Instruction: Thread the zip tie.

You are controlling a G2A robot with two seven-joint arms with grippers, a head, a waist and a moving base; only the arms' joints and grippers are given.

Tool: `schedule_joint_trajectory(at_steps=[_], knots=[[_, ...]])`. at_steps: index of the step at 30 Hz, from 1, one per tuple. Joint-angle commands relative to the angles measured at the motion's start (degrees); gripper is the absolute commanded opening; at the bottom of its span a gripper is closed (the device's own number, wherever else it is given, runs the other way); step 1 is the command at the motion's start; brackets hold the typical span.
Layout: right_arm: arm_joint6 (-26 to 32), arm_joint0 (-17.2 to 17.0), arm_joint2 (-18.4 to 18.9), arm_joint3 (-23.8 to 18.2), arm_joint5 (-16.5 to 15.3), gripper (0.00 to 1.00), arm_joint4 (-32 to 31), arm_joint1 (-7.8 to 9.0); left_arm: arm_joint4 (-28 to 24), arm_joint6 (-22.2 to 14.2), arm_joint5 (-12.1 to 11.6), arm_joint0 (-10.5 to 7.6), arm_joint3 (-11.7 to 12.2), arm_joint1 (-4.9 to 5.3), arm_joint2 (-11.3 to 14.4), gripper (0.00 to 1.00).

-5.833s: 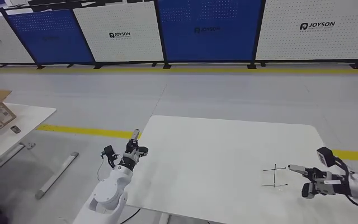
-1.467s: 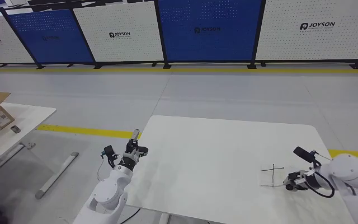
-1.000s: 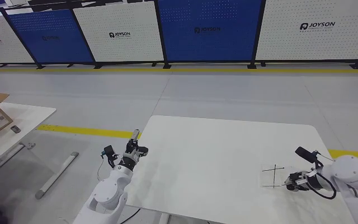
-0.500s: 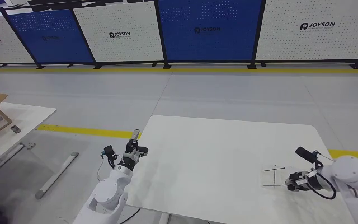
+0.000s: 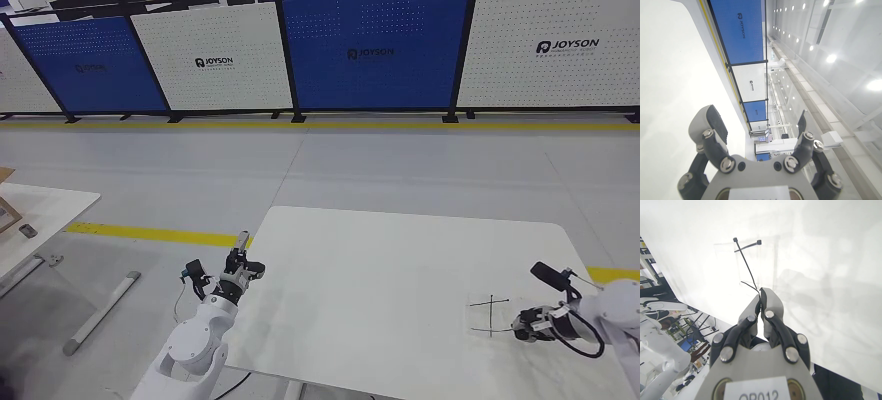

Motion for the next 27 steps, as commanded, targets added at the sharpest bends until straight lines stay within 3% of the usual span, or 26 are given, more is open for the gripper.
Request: schedule_joint_trajectory(at_steps=[1, 8, 18, 27], knots=[[0.0, -0.1, 0.2, -0.3, 0.0, 0.0, -0.1, 0.03, 0.0, 0.0, 0.0, 0.0, 0.0, 0.0, 0.0, 1.0], [0.0, -1.8, 3.0, -2.2, 0.0, 0.0, 0.9, 0.3, 0.0, 0.0, 0.0, 0.0, 0.0, 0.0, 0.0, 1.0], [-1.3, -7.9, 12.0, -6.2, 0.0, 0.0, 9.1, 0.63, 0.0, 0.0, 0.0, 0.0, 0.0, 0.0, 0.0, 1.0], [-1.2, -8.1, 12.2, -6.3, 0.0, 0.0, 9.3, 0.64, 0.0, 0.0, 0.0, 0.0, 0.0, 0.0, 0.0, 1.0]])
